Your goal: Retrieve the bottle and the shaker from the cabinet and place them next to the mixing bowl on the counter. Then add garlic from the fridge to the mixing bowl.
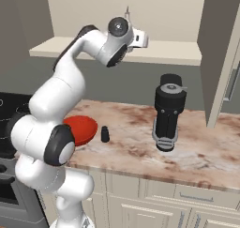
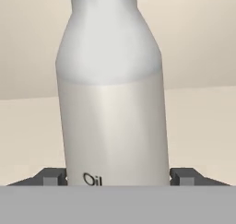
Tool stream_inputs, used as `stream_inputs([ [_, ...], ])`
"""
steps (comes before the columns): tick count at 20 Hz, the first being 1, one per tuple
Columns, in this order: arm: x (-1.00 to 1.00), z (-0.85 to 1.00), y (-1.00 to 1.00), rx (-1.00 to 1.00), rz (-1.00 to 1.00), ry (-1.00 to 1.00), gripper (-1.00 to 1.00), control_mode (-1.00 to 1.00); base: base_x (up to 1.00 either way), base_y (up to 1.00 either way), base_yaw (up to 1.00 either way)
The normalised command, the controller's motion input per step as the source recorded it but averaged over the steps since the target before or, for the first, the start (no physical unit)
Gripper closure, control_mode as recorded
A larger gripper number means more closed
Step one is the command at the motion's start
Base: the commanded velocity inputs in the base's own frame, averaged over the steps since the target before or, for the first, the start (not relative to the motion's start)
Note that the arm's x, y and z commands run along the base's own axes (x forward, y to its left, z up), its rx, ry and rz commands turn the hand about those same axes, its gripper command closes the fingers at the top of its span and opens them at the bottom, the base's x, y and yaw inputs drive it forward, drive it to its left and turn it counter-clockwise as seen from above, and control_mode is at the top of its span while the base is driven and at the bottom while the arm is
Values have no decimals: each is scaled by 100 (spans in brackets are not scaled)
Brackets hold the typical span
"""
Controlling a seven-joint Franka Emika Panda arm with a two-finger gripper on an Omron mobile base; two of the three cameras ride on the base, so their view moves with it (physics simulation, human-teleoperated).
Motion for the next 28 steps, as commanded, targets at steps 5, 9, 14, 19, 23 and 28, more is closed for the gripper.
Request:
stream_inputs([
  [5, -100, -1, 6, 0, 18, -10, 100, -100, 0, 0, 0],
  [9, -100, -16, 4, 0, 25, -4, 100, -100, 0, 0, 0],
  [14, -100, -8, 0, 0, 31, -1, 100, -100, 0, 0, 0],
  [19, -94, -27, 1, 0, 30, -2, 100, -100, 0, 0, 0],
  [23, -40, -67, 31, -10, 28, 0, 100, -100, 0, 0, 0],
  [28, -18, -83, 34, -13, 25, 2, 100, -100, 0, 0, 0],
])
